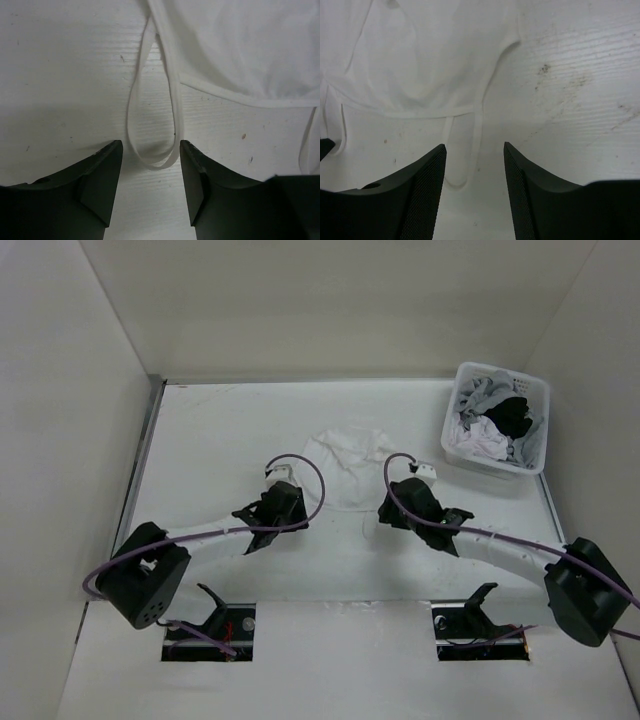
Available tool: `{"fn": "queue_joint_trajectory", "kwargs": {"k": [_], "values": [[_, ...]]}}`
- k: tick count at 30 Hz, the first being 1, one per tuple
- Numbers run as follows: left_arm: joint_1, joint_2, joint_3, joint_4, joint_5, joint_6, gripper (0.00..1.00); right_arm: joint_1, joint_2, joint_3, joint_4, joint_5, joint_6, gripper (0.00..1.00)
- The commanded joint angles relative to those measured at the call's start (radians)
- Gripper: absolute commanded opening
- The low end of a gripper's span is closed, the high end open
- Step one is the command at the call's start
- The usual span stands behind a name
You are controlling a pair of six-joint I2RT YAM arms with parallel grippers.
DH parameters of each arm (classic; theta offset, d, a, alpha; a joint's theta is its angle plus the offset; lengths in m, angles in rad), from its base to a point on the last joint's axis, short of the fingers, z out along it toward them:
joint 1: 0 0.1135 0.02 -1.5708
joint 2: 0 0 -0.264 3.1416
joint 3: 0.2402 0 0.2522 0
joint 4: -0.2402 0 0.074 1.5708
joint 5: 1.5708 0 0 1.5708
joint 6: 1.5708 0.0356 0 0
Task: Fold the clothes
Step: Move the tank top to the center of the board, then flatten the tank top out
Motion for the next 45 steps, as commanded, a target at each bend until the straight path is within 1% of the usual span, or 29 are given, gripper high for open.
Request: {"fn": "queue_joint_trajectory", "kwargs": {"k": [1, 3, 7, 11, 13, 16, 18, 20, 21, 23, 25, 29, 32, 35, 37, 38, 41, 45], "values": [[-0.039, 0.032, 0.050, 0.008, -0.059, 0.059, 0.47, 0.030, 0.008, 0.005, -0.034, 0.031, 0.084, 0.54], [-0.055, 0.067, 0.060, 0.004, -0.058, 0.063, 0.46, 0.046, 0.026, -0.013, -0.026, 0.023, 0.114, 0.53], [-0.059, 0.094, 0.057, -0.007, -0.064, 0.042, 0.38, 0.094, 0.077, -0.013, -0.013, 0.020, 0.144, 0.49], [-0.045, 0.065, 0.039, 0.008, -0.068, 0.030, 0.27, 0.108, 0.147, 0.002, -0.013, 0.025, 0.157, 0.47], [-0.039, 0.054, 0.036, 0.011, -0.062, 0.028, 0.20, 0.109, 0.175, 0.008, -0.011, 0.028, 0.158, 0.47], [-0.042, 0.049, 0.033, 0.010, -0.056, 0.028, 0.12, 0.109, 0.213, 0.016, -0.014, 0.037, 0.164, 0.42], [-0.046, 0.037, 0.025, 0.008, -0.048, 0.023, 0.06, 0.117, 0.229, 0.017, -0.011, 0.037, 0.175, 0.32], [-0.045, -0.001, 0.011, 0.011, -0.033, 0.013, 0.03, 0.122, 0.235, 0.024, -0.016, 0.037, 0.183, 0.16], [-0.043, -0.030, 0.007, 0.011, -0.024, 0.007, 0.02, 0.123, 0.227, 0.024, -0.019, 0.043, 0.187, 0.10], [-0.039, -0.111, 0.002, 0.000, -0.013, -0.003, 0.00, 0.128, 0.180, 0.016, -0.022, 0.058, 0.192, 0.03], [-0.033, -0.213, 0.011, -0.029, -0.015, -0.012, 0.00, 0.132, 0.103, 0.014, -0.035, 0.087, 0.183, 0.00], [-0.023, -0.409, 0.077, -0.102, -0.033, -0.012, 0.00, 0.158, -0.120, 0.051, -0.072, 0.169, 0.109, 0.00], [-0.019, -0.517, 0.151, -0.157, -0.057, -0.003, 0.00, 0.172, -0.282, 0.124, -0.124, 0.195, 0.031, 0.00], [-0.031, -0.599, 0.256, -0.191, -0.087, 0.016, 0.00, 0.203, -0.411, 0.252, -0.186, 0.213, -0.059, 0.00], [-0.048, -0.647, 0.336, -0.191, -0.113, 0.049, 0.00, 0.244, -0.464, 0.357, -0.216, 0.248, -0.137, 0.00], [-0.069, -0.678, 0.413, -0.184, -0.143, 0.089, 0.00, 0.291, -0.492, 0.460, -0.232, 0.294, -0.209, 0.00], [-0.117, -0.702, 0.543, -0.161, -0.194, 0.164, 0.00, 0.400, -0.506, 0.612, -0.226, 0.373, -0.328, 0.00], [-0.190, -0.696, 0.665, -0.115, -0.248, 0.235, 0.00, 0.537, -0.469, 0.773, -0.180, 0.474, -0.475, 0.00]]}}
